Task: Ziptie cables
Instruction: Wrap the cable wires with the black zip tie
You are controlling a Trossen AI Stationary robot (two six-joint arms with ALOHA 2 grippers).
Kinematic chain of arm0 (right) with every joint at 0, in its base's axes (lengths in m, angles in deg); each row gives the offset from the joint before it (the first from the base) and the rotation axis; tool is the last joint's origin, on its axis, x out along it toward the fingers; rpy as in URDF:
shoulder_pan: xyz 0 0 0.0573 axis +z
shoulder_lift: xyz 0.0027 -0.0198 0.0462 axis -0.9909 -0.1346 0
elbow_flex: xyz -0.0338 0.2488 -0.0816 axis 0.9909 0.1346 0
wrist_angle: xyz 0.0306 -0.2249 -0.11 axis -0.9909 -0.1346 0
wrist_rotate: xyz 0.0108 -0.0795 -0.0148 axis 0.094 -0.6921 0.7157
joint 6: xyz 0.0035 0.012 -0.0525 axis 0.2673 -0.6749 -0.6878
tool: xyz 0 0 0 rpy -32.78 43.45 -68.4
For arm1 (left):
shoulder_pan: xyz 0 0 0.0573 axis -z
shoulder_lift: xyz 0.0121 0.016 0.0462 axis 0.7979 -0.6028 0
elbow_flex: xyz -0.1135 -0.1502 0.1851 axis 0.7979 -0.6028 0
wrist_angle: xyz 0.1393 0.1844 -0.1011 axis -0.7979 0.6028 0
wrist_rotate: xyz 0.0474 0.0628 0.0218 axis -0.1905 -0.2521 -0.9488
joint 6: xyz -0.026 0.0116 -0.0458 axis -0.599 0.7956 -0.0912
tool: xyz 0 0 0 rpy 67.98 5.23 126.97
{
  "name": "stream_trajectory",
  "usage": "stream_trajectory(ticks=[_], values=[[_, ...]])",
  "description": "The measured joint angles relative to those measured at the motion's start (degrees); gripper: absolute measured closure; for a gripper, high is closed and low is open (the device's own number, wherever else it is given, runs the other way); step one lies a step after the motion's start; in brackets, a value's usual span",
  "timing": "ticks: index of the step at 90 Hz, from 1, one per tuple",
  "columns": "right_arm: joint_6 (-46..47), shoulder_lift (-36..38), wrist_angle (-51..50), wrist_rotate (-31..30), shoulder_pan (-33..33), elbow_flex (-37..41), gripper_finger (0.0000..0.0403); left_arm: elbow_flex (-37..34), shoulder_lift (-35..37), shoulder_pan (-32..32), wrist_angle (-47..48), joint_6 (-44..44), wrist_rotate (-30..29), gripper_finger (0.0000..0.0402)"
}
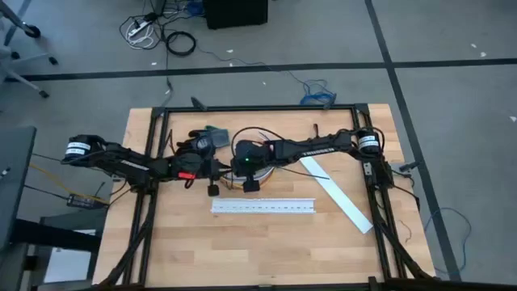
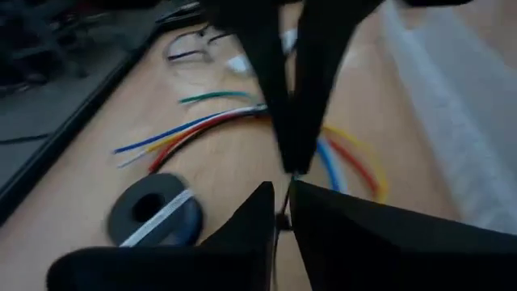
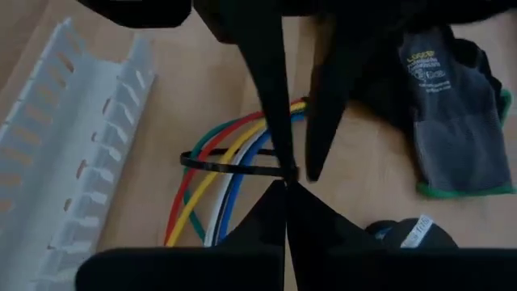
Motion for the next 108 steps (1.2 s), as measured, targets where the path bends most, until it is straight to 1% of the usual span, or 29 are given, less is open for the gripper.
stream_trajectory(ticks=[11, 38, 47, 60, 73, 81, 89, 108], values=[[-0.01, 0.82, -0.12, 0.04, 0.02, 0.00, 0.0403, 0.00, 0.01, -0.02, -0.85, -1.62, -0.12, 0.0343], [0.00, 1.55, -0.22, 0.56, 0.02, 0.00, 0.0402, 1.92, 0.05, -0.04, -0.48, -4.30, -0.01, 0.0274], [0.02, 1.55, -0.65, 0.65, 0.02, -0.02, 0.0402, 2.28, 0.08, -0.06, 0.16, -4.49, 0.45, 0.0260], [-0.02, 1.55, -1.24, 0.55, -0.02, -0.03, 0.0402, 2.40, 2.38, -0.07, 3.06, -5.77, 1.33, 0.0255], [-0.02, 1.55, -1.64, -0.04, -0.62, -0.04, 0.0402, 2.42, 8.21, 0.02, 7.43, -7.11, 2.12, 0.0254], [-0.07, 1.55, -1.62, -0.02, -0.90, -0.04, 0.0403, 2.43, 10.53, 0.38, 9.90, -7.60, 4.18, 0.0254], [-0.07, 1.55, -1.20, 0.14, -1.20, -0.04, 0.0403, 2.43, 10.57, 0.87, 10.10, -8.35, 4.70, 0.0254], [-0.46, 1.55, 0.33, 0.57, -0.96, -0.04, 0.0403, 2.40, 7.61, 1.03, 8.08, -8.98, 4.23, 0.0254]])
